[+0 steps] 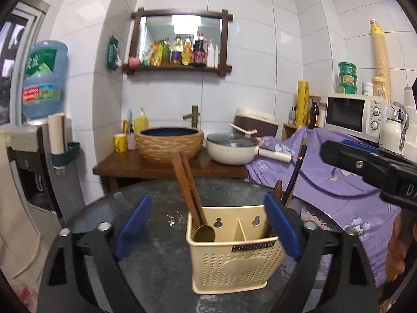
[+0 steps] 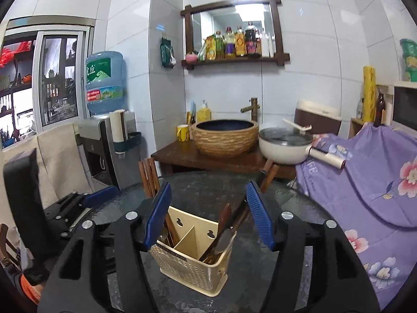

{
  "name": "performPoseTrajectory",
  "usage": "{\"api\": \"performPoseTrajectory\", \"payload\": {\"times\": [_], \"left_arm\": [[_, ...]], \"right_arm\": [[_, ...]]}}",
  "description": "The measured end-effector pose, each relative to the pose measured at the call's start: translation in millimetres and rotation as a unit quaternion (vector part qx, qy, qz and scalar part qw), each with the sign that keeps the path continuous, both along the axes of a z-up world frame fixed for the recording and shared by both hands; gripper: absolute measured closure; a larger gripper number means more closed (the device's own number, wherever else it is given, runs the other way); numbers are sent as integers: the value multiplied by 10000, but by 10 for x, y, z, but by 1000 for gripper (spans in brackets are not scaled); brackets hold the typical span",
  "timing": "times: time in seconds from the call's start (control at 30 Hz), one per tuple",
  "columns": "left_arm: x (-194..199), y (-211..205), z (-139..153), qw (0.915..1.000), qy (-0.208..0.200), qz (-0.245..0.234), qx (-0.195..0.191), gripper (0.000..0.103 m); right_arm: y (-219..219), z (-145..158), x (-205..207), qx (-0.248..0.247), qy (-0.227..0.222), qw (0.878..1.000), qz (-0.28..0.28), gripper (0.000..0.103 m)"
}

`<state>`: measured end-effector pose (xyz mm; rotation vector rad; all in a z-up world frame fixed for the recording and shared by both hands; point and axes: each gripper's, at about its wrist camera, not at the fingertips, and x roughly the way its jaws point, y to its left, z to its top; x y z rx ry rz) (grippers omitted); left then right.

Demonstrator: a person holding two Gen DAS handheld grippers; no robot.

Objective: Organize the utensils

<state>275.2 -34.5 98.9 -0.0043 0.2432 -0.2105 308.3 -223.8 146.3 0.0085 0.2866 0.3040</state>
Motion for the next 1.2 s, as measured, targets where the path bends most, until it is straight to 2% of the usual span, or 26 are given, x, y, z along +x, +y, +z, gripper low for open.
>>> {"api": "performPoseTrajectory", "payload": {"times": [0.03,0.13,0.2,0.33,0.43,0.63,0.8,0.9,1.03,1.2], "left_arm": [[-138,45,4,9999,-150,53,19,6],[-528,160,-48,9994,-331,71,115,6],[-766,213,-137,9994,-299,57,133,6],[-1227,311,-388,9995,-271,86,148,6],[-1582,406,-599,9993,-285,240,59,6],[-2140,456,-885,9998,-18,175,-75,6],[-2447,479,-1002,9980,136,28,-617,6],[-2574,412,-1030,9978,281,-92,-594,6],[-2756,387,-992,9993,87,44,-375,6],[-2825,474,-958,9978,19,127,-657,6]], "right_arm": [[-24,15,-85,-5,-95,9999,-68,21],[-99,-21,-461,-8,-397,9990,-190,9],[-99,-110,-703,-76,-464,9988,-160,6],[-77,-449,-1254,-116,-598,9981,-67,6],[-77,-741,-1650,89,-689,9976,31,6],[-59,-1267,-2247,181,-353,9992,14,6],[-106,-1558,-2693,194,-227,9994,-198,6],[-129,-1622,-2903,213,-311,9987,-349,6],[-143,-1559,-3092,258,-520,9973,-451,6],[-151,-1440,-3303,240,-853,9952,-414,6]]}}
